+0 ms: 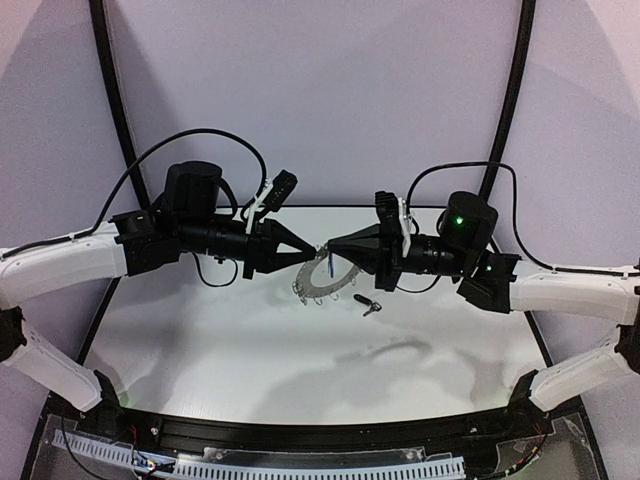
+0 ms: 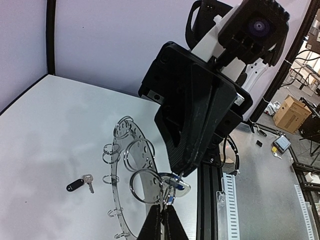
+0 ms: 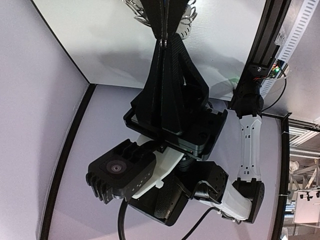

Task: Put the keys on the keyring

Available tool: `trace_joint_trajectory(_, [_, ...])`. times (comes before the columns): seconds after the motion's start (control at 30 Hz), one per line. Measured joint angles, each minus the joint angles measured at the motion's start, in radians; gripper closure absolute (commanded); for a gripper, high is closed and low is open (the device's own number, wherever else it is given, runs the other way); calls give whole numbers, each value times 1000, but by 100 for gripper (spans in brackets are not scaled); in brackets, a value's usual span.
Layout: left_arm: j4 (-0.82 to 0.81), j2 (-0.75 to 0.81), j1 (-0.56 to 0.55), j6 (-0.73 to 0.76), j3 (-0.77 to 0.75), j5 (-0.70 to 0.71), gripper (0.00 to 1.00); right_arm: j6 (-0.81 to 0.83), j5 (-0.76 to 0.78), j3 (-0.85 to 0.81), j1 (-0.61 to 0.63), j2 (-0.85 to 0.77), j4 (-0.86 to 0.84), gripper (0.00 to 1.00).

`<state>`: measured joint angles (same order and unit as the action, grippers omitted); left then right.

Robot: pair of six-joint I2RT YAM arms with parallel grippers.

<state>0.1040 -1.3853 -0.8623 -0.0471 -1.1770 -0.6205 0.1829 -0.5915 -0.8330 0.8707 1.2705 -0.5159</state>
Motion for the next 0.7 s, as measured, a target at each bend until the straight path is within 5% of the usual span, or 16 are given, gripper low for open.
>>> trace_joint_trajectory(0.7, [0, -2, 0, -17, 0, -2, 99, -24, -25, -40, 0, 44, 7, 100])
